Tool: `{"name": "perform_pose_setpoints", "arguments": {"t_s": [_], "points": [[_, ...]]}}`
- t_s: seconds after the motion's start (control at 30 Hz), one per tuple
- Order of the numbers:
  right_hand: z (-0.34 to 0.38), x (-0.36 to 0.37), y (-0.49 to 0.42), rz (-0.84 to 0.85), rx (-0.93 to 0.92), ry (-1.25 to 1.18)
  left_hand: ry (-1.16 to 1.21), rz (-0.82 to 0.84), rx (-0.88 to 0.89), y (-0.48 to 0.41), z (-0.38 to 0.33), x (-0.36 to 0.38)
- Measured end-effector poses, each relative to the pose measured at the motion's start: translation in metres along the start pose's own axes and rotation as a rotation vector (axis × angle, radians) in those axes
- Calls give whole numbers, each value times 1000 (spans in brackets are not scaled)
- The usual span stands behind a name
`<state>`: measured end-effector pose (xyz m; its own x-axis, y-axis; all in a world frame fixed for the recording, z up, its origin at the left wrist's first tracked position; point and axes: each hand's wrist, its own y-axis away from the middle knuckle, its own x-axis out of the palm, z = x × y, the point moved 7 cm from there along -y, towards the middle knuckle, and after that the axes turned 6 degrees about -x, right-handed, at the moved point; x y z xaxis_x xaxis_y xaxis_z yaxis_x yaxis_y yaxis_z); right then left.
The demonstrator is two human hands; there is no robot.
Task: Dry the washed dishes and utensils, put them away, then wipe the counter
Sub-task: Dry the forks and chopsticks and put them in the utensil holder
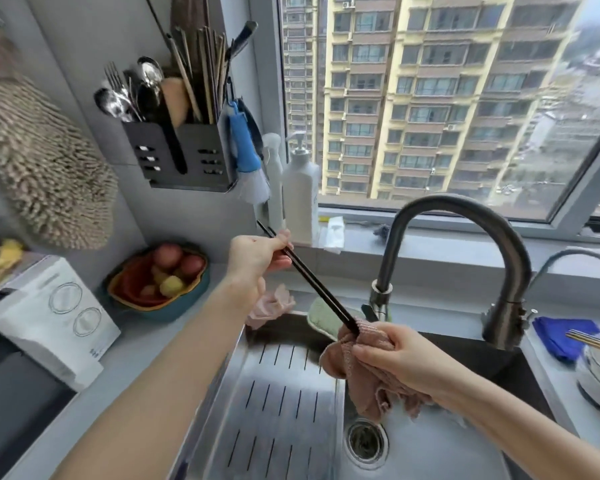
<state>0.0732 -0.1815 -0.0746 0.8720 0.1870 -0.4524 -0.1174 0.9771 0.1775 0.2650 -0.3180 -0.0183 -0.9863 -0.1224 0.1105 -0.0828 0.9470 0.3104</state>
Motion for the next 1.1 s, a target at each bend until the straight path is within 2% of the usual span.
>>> {"name": "perform_pose_setpoints", "arguments": {"t_s": [0.1, 0.17, 0.23, 0.47, 0.6, 0.7, 0.8, 0.87, 0.97, 1.1], "points": [[9, -4, -26, -53, 9, 174, 72, -59, 31, -19, -22, -31], [14, -17, -43, -144, 22, 353, 82, -120, 83, -33, -49, -57], [28, -31, -58, -226, 2, 431, 68, -125, 123, -45, -74, -77], [124, -31, -106, -250, -212, 169, -51, -54, 223, -65, -122, -100], [193, 0, -129, -92, -331, -102, -157, 147, 288, -59, -142, -77], [228, 34, -148, -57, -404, -36, -171, 201, 326, -53, -148, -56], [228, 45, -159, -138, -398, -22, -162, 177, 311, -51, -154, -50], [218, 46, -157, -110, -375, 0, -139, 140, 344, -52, -170, -59], [196, 35, -150, -54, -300, 144, -24, 57, 413, -54, -205, -82], [197, -16, -153, -153, -262, 372, 76, -66, 594, -46, -261, -108]]}}
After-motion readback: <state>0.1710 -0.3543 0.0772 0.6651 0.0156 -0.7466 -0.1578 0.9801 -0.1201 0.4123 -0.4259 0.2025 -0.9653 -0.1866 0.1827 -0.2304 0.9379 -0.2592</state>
